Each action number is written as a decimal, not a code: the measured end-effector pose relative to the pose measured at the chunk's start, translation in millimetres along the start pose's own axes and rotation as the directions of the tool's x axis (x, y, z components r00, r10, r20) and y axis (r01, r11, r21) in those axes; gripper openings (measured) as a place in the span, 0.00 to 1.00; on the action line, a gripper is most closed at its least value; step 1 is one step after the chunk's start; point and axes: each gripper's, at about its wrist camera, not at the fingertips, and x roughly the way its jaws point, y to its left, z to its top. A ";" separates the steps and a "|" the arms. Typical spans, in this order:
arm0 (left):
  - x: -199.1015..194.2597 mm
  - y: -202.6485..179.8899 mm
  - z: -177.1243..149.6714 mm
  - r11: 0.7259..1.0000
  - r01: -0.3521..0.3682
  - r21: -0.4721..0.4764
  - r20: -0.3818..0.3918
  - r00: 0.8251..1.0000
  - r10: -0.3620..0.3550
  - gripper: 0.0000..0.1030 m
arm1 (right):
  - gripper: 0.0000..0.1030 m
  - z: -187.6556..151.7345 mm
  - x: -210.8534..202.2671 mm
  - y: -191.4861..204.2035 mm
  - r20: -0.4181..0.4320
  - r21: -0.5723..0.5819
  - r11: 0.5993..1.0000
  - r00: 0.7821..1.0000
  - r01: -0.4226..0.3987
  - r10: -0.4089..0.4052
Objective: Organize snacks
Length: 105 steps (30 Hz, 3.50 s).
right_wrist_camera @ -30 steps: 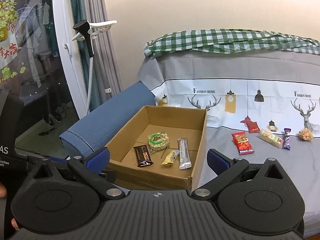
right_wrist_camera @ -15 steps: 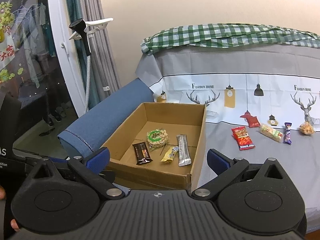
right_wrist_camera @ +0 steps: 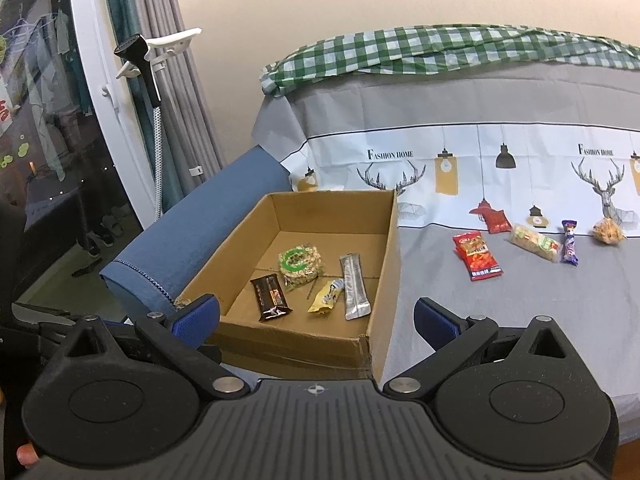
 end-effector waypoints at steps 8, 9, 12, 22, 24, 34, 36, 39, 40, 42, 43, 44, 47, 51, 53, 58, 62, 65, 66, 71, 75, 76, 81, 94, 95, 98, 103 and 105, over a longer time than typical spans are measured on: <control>14.2 -14.9 17.4 1.000 0.018 0.020 -0.028 0.999 -0.018 1.00 | 0.99 -0.2 7.7 -27.7 0.022 0.065 0.995 0.996 0.082 -0.083; 16.7 -18.7 22.1 1.000 0.022 0.022 -0.030 0.999 -0.021 1.00 | 0.99 -0.9 8.6 -33.4 0.027 0.070 0.993 0.995 0.098 -0.100; 24.6 -34.6 40.9 0.998 0.031 0.047 -0.036 0.999 -0.029 1.00 | 0.99 -3.1 12.4 -54.9 0.039 0.084 0.984 0.986 0.160 -0.164; 76.7 -129.5 132.3 0.974 0.114 0.197 -0.059 0.993 -0.105 1.00 | 0.99 1.5 34.4 -161.2 0.057 0.141 0.937 0.942 0.321 -0.331; 100.8 -156.1 152.5 0.964 0.115 0.241 -0.070 0.992 -0.101 1.00 | 0.99 5.9 47.2 -185.5 0.051 0.142 0.932 0.937 0.334 -0.344; 278.7 -256.0 213.0 0.925 0.143 0.353 -0.169 0.982 -0.087 1.00 | 0.99 37.1 180.9 -289.0 0.027 -0.007 0.944 0.944 0.329 -0.329; 313.9 -263.1 218.5 0.931 0.125 0.343 -0.183 0.981 -0.064 1.00 | 0.99 39.1 212.8 -304.3 0.015 -0.042 0.948 0.949 0.315 -0.315; 361.0 -266.8 231.4 0.943 0.137 0.303 -0.236 0.970 -0.065 1.00 | 0.99 42.7 272.4 -333.0 -0.052 -0.102 0.955 0.957 0.279 -0.285; 373.1 -267.7 235.2 0.945 0.136 0.299 -0.246 0.967 -0.062 1.00 | 0.99 43.0 289.3 -339.4 -0.053 -0.122 0.952 0.956 0.280 -0.287; 395.7 -270.0 242.0 0.944 0.128 0.303 -0.250 0.967 -0.050 1.00 | 0.99 43.2 315.9 -349.4 -0.056 -0.150 0.946 0.952 0.289 -0.300; 404.8 -270.6 244.7 0.944 0.119 0.308 -0.250 0.967 -0.040 1.00 | 0.99 43.4 331.9 -356.4 -0.069 -0.154 0.945 0.951 0.288 -0.301; 413.7 -271.5 246.6 0.943 0.109 0.313 -0.251 0.968 -0.029 1.00 | 0.99 42.7 341.5 -361.4 -0.084 -0.151 0.947 0.951 0.284 -0.298; 434.9 -273.1 249.4 0.941 0.102 0.323 -0.269 0.963 -0.012 1.00 | 0.99 37.3 373.0 -376.8 -0.136 -0.131 0.950 0.944 0.282 -0.299; 446.7 -271.9 247.5 0.939 0.116 0.324 -0.279 0.960 -0.023 1.00 | 0.99 24.1 383.6 -389.8 -0.138 -0.082 0.958 0.949 0.274 -0.283; 448.0 -271.2 247.4 0.940 0.120 0.320 -0.275 0.961 -0.028 1.00 | 0.99 22.2 382.3 -391.0 -0.127 -0.079 0.959 0.952 0.272 -0.280; 447.7 -271.9 247.6 0.946 0.118 0.303 -0.280 0.959 -0.030 1.00 | 0.99 20.5 383.6 -390.4 -0.119 -0.077 0.957 0.951 0.278 -0.286; 435.1 -268.6 254.0 0.936 0.228 0.268 -0.319 0.938 -0.136 0.19 | 0.96 20.6 381.3 -388.1 -0.115 -0.085 0.952 0.946 0.295 -0.303; 418.2 -260.3 258.8 0.943 0.242 0.229 -0.300 0.939 -0.168 0.18 | 0.44 18.9 370.7 -376.7 -0.086 -0.098 0.940 0.938 0.326 -0.335; 412.5 -257.6 257.6 0.944 0.244 0.224 -0.299 0.939 -0.172 0.18 | 0.36 18.2 368.6 -373.0 -0.089 -0.107 0.942 0.941 0.318 -0.328; 382.1 -248.7 240.9 0.945 0.253 0.206 -0.313 0.932 -0.181 0.18 | 0.37 16.1 349.6 -354.0 -0.095 -0.103 0.925 0.922 0.365 -0.375; 340.6 -237.2 223.0 0.942 0.279 0.186 -0.305 0.928 -0.215 0.17 | 0.37 17.6 310.0 -345.6 -0.081 0.001 0.916 0.913 0.401 -0.400; 326.8 -233.8 218.0 0.941 0.284 0.184 -0.295 0.929 -0.223 0.17 | 0.37 18.0 298.0 -342.5 -0.074 0.027 0.915 0.914 0.403 -0.400; 252.9 -216.6 193.4 0.940 0.295 0.172 -0.238 0.938 -0.251 0.17 | 0.37 17.1 222.0 -312.9 -0.007 0.147 0.909 0.919 0.391 -0.394; 83.8 -137.1 111.2 0.943 0.260 0.206 -0.127 0.963 -0.237 0.17 | 0.37 -7.3 67.7 -177.4 0.010 0.184 0.955 0.971 0.232 -0.238; 74.4 -130.0 103.4 0.945 0.250 0.210 -0.120 0.966 -0.229 0.17 | 0.37 -7.9 60.3 -166.6 0.013 0.174 0.959 0.973 0.223 -0.229; 47.3 -108.2 76.0 0.950 0.218 0.222 -0.087 0.975 -0.204 0.17 | 0.37 -11.5 40.8 -129.9 0.013 0.141 0.976 0.985 0.167 -0.171; 14.0 -76.5 39.2 0.962 0.177 0.209 -0.037 0.984 -0.173 0.17 | 0.37 -20.4 20.8 -70.5 -0.010 0.064 0.996 0.998 0.069 -0.068; 3.8 -66.3 28.9 0.965 0.173 0.197 -0.023 0.985 -0.172 0.17 | 0.37 -19.2 12.5 -53.4 0.003 0.022 0.998 0.999 0.053 -0.053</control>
